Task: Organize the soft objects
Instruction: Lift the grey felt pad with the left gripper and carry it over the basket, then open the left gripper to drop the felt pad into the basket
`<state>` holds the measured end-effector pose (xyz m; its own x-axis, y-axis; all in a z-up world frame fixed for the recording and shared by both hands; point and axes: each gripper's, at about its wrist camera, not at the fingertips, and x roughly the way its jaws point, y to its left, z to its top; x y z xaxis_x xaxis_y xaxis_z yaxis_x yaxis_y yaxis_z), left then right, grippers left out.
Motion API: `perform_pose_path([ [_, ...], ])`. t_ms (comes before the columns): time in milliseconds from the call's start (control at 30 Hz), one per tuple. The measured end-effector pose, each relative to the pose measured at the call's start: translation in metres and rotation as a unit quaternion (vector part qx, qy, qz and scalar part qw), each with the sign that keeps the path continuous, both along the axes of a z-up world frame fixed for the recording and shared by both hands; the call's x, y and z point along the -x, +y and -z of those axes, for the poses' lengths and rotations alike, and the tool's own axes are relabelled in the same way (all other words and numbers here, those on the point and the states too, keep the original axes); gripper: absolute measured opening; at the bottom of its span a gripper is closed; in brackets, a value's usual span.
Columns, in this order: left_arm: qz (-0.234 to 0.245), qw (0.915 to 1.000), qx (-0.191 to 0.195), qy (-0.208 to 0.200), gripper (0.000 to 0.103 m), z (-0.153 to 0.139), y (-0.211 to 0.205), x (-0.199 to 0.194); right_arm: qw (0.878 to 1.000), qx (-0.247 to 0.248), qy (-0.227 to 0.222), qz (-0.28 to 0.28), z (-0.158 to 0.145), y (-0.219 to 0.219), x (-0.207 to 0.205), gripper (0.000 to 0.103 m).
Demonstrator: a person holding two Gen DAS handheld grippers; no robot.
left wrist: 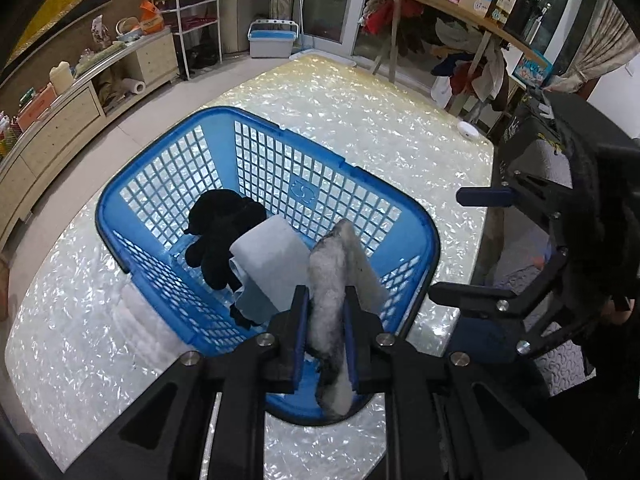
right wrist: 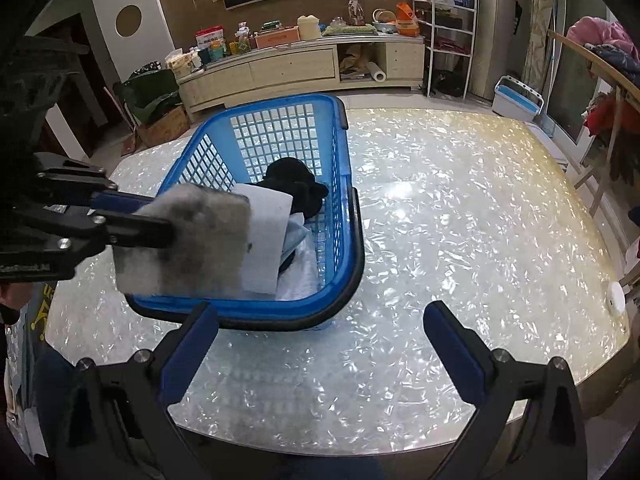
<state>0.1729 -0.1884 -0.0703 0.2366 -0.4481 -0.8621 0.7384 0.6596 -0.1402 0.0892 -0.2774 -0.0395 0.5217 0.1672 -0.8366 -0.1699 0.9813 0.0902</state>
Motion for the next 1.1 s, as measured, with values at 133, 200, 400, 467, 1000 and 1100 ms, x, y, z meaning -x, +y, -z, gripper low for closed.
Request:
perform_pose_path([
  [133, 0.000, 1.0000, -0.008, 0.003, 0.015, 0.010, -0.004, -0.009, 1.000, -0.001, 0.004, 0.002, 0.003, 0.000, -0.002, 0.103],
  [200, 0.000, 0.9999, -0.016, 0.003, 0.015, 0.016, -0.007, -0.013, 1.000, -0.001, 0.007, 0.003, 0.004, 0.000, -0.004, 0.103],
  [400, -0.003, 0.9995, -0.030, 0.012, 0.016, 0.033, -0.010, -0.024, 1.000, -0.015, 0.006, 0.000, 0.001, 0.002, -0.005, 0.103],
  [467, 0.000, 0.9993, -0.034, 0.013, 0.017, 0.037, -0.011, -0.025, 1.000, -0.015, 0.006, -0.002, 0.000, 0.003, -0.005, 0.103],
  [1000, -0.029, 0.9983, -0.047, -0.020, 0.065, 0.025, 0.003, -0.027, 0.999, -0.030, 0.014, -0.005, 0.000, 0.007, -0.004, 0.103],
  [1100, -0.032, 0.9974, -0.053, -0.037, 0.072, 0.019, 0.007, -0.020, 0.999, -0.029, 0.015, -0.005, -0.002, 0.007, -0.003, 0.103],
])
